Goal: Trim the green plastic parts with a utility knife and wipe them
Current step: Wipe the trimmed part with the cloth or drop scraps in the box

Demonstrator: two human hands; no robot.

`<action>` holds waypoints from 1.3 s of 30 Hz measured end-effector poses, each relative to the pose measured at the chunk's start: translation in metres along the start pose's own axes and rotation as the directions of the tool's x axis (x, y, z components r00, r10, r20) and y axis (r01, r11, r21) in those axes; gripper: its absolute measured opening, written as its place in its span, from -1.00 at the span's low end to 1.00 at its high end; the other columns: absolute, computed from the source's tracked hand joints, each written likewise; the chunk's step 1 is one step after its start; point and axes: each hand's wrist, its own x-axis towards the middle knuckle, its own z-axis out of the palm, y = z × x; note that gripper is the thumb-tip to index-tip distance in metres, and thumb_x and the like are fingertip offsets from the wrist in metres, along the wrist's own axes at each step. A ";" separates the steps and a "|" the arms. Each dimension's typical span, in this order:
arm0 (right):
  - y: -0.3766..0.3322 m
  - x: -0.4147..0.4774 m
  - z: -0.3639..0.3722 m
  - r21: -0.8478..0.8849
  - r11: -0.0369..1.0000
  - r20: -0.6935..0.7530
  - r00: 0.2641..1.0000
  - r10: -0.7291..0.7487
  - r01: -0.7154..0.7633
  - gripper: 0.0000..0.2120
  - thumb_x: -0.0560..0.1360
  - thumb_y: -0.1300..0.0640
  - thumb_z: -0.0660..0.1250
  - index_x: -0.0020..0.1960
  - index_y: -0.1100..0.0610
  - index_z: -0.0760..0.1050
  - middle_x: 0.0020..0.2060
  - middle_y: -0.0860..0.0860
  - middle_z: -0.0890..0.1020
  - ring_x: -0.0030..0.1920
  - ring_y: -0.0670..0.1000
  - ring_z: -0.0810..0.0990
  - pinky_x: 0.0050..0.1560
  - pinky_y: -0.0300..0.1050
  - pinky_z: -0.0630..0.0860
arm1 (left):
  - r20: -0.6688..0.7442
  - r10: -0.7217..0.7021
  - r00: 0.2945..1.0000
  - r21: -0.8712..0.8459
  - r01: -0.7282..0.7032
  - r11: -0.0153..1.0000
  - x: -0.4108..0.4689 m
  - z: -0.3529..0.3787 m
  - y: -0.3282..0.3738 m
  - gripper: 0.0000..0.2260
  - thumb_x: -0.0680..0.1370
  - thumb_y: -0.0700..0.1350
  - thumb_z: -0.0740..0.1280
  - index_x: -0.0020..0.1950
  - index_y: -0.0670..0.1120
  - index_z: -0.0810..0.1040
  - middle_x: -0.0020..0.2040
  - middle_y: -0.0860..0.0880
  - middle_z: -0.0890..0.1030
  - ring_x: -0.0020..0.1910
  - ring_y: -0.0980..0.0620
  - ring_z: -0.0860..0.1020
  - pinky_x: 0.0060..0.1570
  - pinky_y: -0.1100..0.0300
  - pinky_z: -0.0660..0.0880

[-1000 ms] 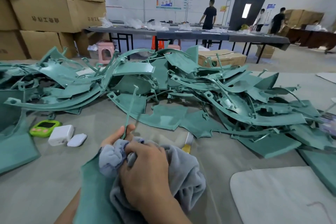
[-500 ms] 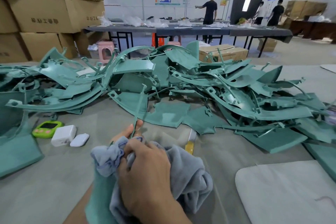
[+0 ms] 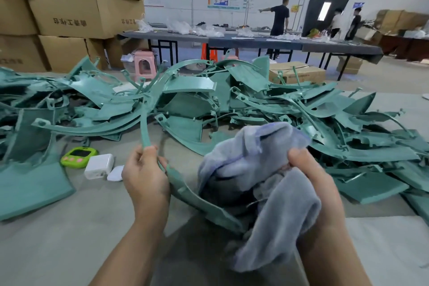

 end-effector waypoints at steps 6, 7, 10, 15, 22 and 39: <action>0.016 -0.026 0.032 -0.385 0.654 -0.009 0.706 -0.709 0.652 -0.83 0.43 0.27 0.45 -0.28 0.10 0.53 -0.43 -0.03 0.51 -0.43 -0.04 0.44 -0.37 -0.20 0.39 | -0.177 0.094 0.980 0.236 -0.050 0.970 0.002 -0.002 -0.003 -0.85 0.52 0.00 0.22 -0.13 -0.05 0.50 -0.40 0.20 0.63 -0.44 0.26 0.54 -0.31 0.11 0.37; 0.018 -0.026 0.035 -0.480 0.553 0.020 0.639 -0.769 0.681 -0.85 0.45 0.21 0.47 -0.24 0.05 0.55 -0.39 -0.08 0.54 -0.39 -0.05 0.50 -0.33 -0.20 0.42 | -0.192 0.093 0.977 0.263 -0.040 0.964 0.005 -0.003 -0.003 -0.86 0.54 0.00 0.22 -0.08 -0.04 0.50 -0.39 0.25 0.63 -0.43 0.30 0.55 -0.32 0.13 0.36; 0.032 -0.033 0.039 -0.612 0.361 0.079 0.509 -0.857 0.704 -0.91 0.48 0.11 0.47 -0.16 -0.03 0.59 -0.21 -0.09 0.60 -0.18 0.09 0.59 -0.14 -0.05 0.50 | -0.216 0.028 0.976 0.224 0.022 0.974 0.011 -0.006 -0.006 -0.91 0.56 -0.08 0.24 -0.03 -0.08 0.49 -0.39 0.26 0.64 -0.46 0.31 0.56 -0.40 0.22 0.39; 0.067 -0.022 0.065 -0.805 0.064 0.354 0.565 -0.745 0.590 -0.91 0.36 0.18 0.52 -0.21 0.03 0.63 -0.11 -0.09 0.64 -0.09 0.09 0.52 -0.05 0.03 0.51 | 0.107 -0.413 0.904 -0.265 0.427 0.865 0.002 0.003 -0.003 -0.87 0.62 -0.13 0.30 0.02 -0.20 0.55 -0.14 -0.11 0.72 -0.23 -0.06 0.71 -0.24 0.07 0.62; 0.081 0.018 0.061 -0.897 0.268 0.197 0.859 -0.472 0.353 -0.72 0.54 0.18 0.31 -0.25 -0.06 0.29 -0.20 -0.19 0.41 -0.08 0.00 0.43 -0.15 -0.09 0.30 | 0.652 -0.453 0.608 -0.079 0.648 0.758 -0.037 0.016 0.000 -0.68 0.58 0.04 0.32 0.30 0.06 0.66 0.20 -0.17 0.69 0.15 -0.12 0.69 -0.03 0.05 0.66; 0.053 0.049 0.007 -0.892 0.426 -0.397 0.712 -0.579 -0.151 -0.86 0.54 0.20 0.31 0.03 0.01 0.57 -0.21 -0.06 0.60 -0.09 0.09 0.47 0.03 0.00 0.26 | 0.142 -0.239 0.960 -0.067 0.251 0.966 -0.014 0.007 -0.003 -0.68 0.70 0.05 0.20 0.02 0.15 0.76 -0.08 0.04 0.76 -0.12 0.07 0.73 -0.24 0.17 0.65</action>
